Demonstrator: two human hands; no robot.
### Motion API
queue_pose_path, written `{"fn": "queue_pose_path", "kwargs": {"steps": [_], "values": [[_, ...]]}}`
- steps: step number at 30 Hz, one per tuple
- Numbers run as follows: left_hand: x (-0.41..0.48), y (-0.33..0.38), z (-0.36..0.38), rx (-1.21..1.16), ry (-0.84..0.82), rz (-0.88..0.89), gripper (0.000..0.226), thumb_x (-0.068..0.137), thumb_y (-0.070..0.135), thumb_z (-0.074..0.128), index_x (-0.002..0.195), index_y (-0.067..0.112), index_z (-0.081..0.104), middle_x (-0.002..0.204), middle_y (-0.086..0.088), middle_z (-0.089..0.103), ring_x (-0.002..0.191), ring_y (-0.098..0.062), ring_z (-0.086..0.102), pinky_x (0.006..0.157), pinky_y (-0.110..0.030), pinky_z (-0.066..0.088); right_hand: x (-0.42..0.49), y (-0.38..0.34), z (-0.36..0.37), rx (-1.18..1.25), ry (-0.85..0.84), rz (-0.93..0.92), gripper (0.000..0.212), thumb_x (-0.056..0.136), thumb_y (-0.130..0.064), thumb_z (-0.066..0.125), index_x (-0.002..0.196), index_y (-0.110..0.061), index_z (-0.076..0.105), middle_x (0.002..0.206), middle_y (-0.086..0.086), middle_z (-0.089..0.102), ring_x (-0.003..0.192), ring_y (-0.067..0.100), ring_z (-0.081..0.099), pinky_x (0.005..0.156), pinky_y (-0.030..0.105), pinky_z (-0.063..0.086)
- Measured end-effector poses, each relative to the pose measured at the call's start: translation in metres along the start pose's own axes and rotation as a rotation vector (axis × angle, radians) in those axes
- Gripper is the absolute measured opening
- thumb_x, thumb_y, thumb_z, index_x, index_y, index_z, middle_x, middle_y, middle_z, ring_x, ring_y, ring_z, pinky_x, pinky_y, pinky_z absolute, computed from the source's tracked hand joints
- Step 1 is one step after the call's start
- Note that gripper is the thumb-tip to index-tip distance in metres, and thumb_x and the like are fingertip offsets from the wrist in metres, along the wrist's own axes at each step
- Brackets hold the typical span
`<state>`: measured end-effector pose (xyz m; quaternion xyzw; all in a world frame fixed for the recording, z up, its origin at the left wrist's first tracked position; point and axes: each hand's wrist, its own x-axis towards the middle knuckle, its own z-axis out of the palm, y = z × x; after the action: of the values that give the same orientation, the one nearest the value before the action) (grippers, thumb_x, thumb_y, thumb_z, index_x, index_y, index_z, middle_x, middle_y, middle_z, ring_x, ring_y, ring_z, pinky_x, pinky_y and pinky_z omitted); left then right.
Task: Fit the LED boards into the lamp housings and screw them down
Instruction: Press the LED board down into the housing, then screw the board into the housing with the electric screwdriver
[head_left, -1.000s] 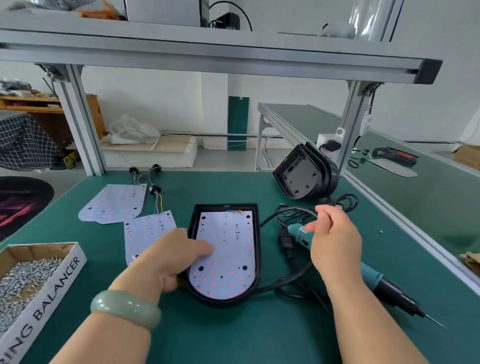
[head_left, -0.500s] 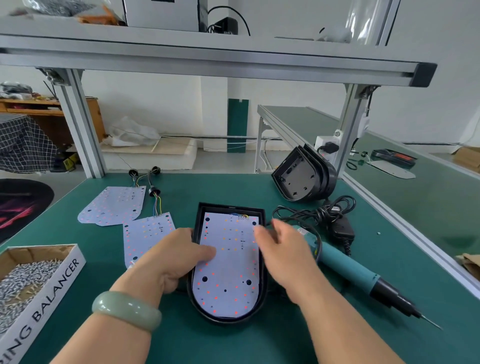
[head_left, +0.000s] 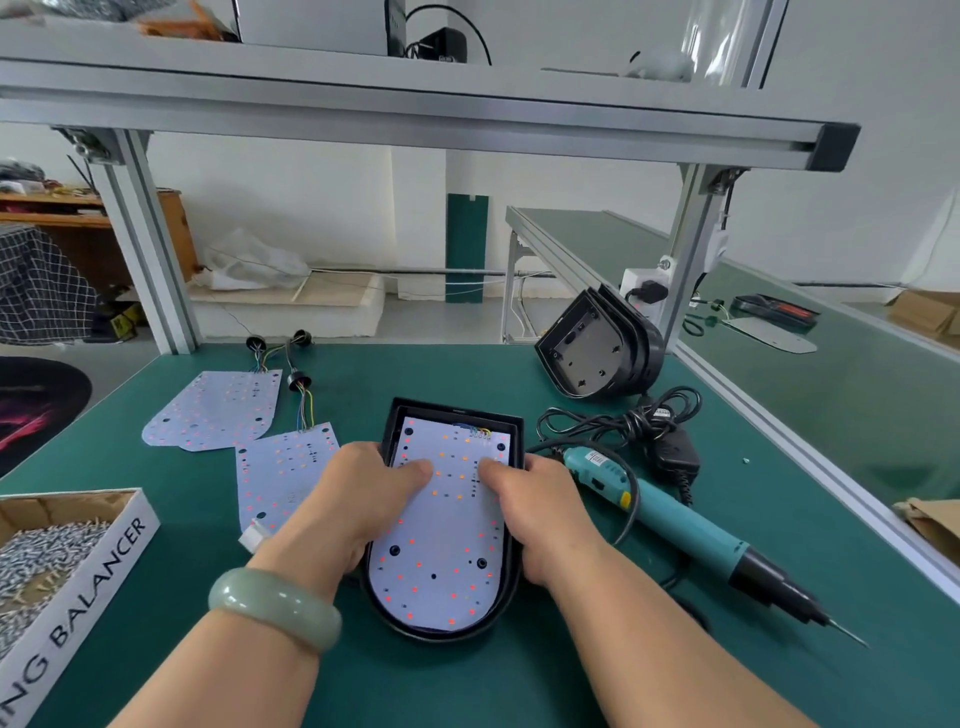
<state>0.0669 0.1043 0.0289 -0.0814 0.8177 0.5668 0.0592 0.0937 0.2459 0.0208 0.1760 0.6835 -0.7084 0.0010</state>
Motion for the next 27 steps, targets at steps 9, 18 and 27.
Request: {"fn": "queue_pose_path", "kwargs": {"steps": [9, 18, 27], "values": [[0.005, -0.002, -0.006, 0.139, 0.010, -0.148, 0.026, 0.085, 0.026, 0.066, 0.069, 0.008, 0.055, 0.071, -0.007, 0.058, 0.064, -0.023, 0.052, 0.063, -0.027, 0.039, -0.010, -0.057, -0.083, -1.215, 0.324, -0.423, 0.009, 0.091, -0.027, 0.054, 0.090, -0.022, 0.062, 0.086, -0.002, 0.064, 0.084, 0.024, 0.060, 0.070, 0.033, 0.046], [0.003, -0.008, -0.016, -0.007, -0.032, -0.166, 0.070, 0.074, 0.050, 0.074, 0.125, 0.007, 0.054, 0.122, -0.004, 0.057, 0.109, -0.028, 0.054, 0.095, -0.039, 0.044, -0.006, -0.029, -0.137, -1.462, 0.068, -0.038, 0.041, 0.077, -0.045, 0.068, 0.108, -0.020, 0.060, 0.101, -0.003, 0.064, 0.091, 0.017, 0.062, 0.079, 0.029, 0.051], [-0.006, -0.007, 0.000, -0.027, 0.045, -0.055, 0.017, 0.077, 0.007, 0.072, 0.092, 0.001, 0.067, 0.087, -0.016, 0.072, 0.080, -0.033, 0.070, 0.075, -0.047, 0.058, -0.017, -0.067, -0.157, -0.104, 0.169, -0.078, 0.017, 0.091, -0.023, 0.052, 0.090, -0.008, 0.060, 0.064, 0.007, 0.071, 0.047, 0.014, 0.054, 0.044, 0.021, 0.043]]}}
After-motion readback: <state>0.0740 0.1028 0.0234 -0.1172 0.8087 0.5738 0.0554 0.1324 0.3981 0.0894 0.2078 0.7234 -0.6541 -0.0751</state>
